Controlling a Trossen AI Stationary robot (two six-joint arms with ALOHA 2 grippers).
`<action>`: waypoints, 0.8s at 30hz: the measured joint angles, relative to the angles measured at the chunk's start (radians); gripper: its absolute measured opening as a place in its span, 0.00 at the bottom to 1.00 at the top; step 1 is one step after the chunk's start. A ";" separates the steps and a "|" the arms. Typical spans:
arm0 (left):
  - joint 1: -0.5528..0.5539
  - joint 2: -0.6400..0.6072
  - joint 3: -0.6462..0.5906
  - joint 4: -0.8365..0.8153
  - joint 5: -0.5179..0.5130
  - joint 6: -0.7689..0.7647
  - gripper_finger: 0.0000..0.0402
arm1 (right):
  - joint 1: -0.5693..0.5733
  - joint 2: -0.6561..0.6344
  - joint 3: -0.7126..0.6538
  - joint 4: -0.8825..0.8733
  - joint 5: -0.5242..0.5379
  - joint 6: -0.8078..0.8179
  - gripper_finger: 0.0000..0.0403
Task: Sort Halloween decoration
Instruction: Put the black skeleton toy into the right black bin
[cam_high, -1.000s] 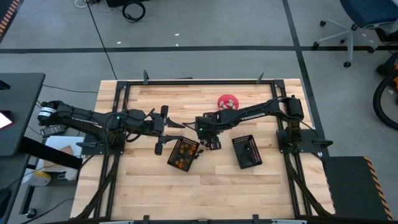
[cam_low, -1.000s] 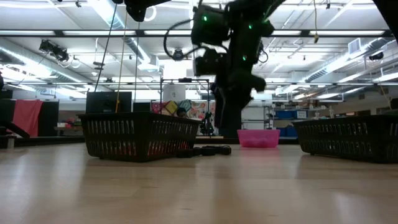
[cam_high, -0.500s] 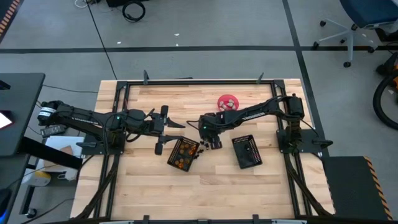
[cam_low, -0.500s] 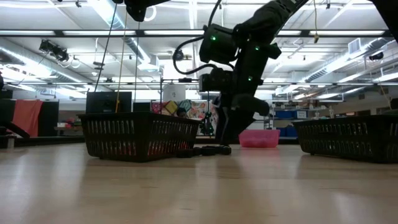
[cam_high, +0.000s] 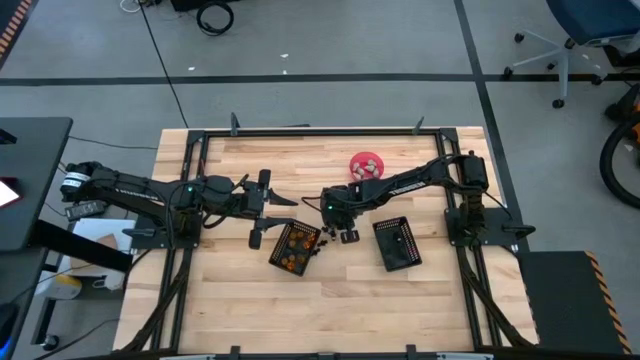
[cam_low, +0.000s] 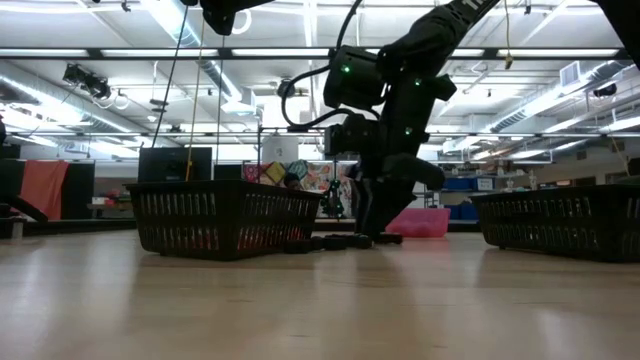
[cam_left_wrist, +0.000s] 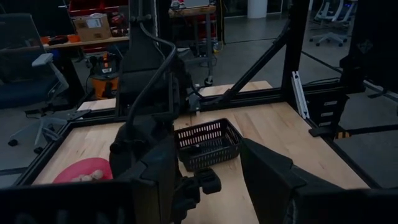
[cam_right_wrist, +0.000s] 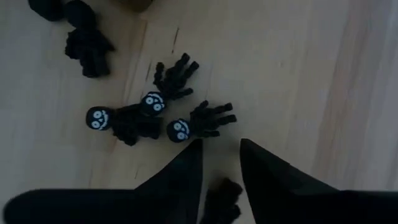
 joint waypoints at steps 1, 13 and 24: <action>0.000 0.000 0.000 0.000 0.000 0.000 0.39 | 0.000 0.000 0.000 -0.001 0.002 0.004 0.25; 0.000 0.000 0.000 -0.001 0.000 0.001 0.39 | -0.002 0.002 0.042 -0.158 0.064 0.044 0.08; 0.001 0.000 0.000 -0.001 0.000 0.010 0.39 | -0.001 0.003 0.115 -0.337 0.117 0.097 0.03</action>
